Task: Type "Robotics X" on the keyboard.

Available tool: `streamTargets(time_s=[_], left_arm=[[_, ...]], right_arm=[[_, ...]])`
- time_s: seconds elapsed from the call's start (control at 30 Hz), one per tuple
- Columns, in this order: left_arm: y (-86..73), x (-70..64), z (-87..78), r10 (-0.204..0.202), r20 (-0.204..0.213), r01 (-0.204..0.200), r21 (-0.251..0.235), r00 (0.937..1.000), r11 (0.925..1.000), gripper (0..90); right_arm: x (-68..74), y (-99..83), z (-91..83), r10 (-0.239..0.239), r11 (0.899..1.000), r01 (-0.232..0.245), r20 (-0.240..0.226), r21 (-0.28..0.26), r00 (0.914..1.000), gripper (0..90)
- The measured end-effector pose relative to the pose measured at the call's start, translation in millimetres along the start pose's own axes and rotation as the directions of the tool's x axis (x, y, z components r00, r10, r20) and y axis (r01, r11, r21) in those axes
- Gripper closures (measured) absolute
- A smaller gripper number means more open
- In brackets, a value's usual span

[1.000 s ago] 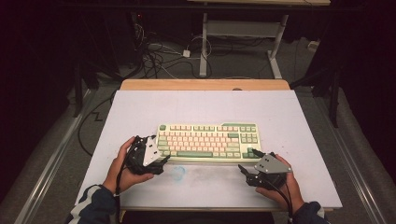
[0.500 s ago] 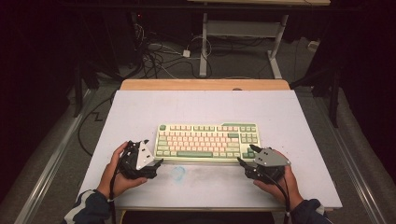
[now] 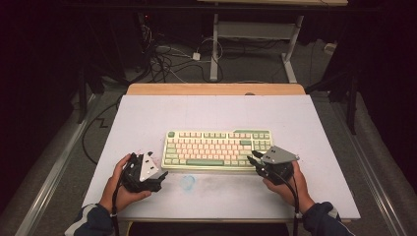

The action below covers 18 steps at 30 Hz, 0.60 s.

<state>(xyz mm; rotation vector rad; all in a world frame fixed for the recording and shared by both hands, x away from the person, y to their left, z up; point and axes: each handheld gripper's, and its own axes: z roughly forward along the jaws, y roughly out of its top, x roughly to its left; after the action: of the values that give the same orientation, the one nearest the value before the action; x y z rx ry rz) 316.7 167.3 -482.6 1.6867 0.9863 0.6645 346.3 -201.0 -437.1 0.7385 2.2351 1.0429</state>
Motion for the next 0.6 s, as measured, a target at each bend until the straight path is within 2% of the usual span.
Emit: streamTargets(time_s=[0.27, 0.4, 0.6], left_arm=[[-7.4, -2.1, -0.7, -0.003, -0.005, 0.003, 0.029, 1.0, 0.9996, 17.5], [-9.3, -2.0, 0.6, -0.012, -0.008, 0.013, 0.041, 0.9999, 0.9991, 17.5], [-11.5, -0.3, 3.3, -0.02, -0.011, 0.02, 0.054, 0.9998, 0.9983, 17.5]], right_arm=[[-1.3, 17.9, 17.3, -0.023, 1.0, 0.024, -0.042, 0.015, 0.9989, 89.9], [-1.2, 29.0, 28.6, -0.044, 0.999, 0.045, -0.055, 0.02, 0.9975, 90.0], [-0.6, 43.8, 48.4, -0.044, 0.998, 0.048, -0.096, 0.034, 0.9944, 90.0]])
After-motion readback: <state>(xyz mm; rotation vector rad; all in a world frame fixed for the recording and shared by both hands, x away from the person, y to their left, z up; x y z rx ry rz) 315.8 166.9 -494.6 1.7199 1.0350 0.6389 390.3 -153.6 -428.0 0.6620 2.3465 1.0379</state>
